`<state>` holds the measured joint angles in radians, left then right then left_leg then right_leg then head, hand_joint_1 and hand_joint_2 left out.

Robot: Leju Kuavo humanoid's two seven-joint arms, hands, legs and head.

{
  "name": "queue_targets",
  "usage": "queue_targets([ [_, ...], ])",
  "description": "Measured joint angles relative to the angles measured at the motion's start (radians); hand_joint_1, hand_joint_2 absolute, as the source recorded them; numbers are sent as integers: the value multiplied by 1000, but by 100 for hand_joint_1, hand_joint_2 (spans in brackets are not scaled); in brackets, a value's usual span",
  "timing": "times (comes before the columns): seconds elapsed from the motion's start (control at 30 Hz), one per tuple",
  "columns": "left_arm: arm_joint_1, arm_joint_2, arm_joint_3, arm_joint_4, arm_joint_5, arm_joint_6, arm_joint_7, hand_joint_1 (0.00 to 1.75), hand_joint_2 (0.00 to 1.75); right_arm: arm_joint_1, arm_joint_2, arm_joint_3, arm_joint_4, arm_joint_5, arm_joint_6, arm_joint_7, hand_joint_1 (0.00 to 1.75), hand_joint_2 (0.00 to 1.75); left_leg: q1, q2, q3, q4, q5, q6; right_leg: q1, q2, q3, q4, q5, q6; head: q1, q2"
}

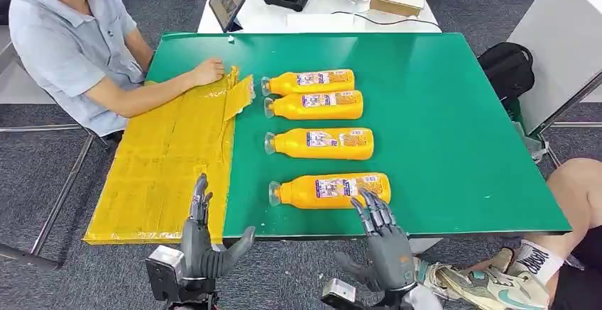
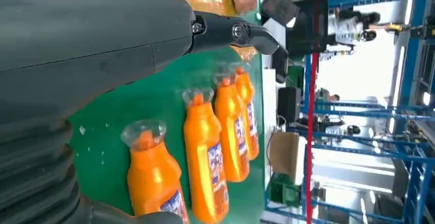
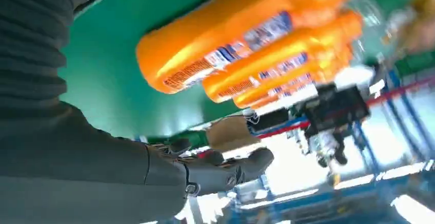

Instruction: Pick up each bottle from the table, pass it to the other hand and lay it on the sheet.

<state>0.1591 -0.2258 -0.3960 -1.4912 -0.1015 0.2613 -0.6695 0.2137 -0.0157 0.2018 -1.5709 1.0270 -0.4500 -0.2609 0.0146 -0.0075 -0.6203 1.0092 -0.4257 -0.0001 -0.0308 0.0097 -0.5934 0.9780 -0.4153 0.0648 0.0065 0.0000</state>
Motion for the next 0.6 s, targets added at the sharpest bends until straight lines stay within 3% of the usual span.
queue_targets([
  [0.2,-9,4,-13,8,6,-38,1,0,175,-106,-52,-3,69,13,134,58,0,175,0,0,0,0,1,0,0,0,1,0,0,0,0,0],
  [0.6,-42,5,-45,43,11,-82,4,0,175,-307,-64,15,262,57,153,87,0,175,0,0,0,0,1,0,0,0,0,0,0,0,0,0],
])
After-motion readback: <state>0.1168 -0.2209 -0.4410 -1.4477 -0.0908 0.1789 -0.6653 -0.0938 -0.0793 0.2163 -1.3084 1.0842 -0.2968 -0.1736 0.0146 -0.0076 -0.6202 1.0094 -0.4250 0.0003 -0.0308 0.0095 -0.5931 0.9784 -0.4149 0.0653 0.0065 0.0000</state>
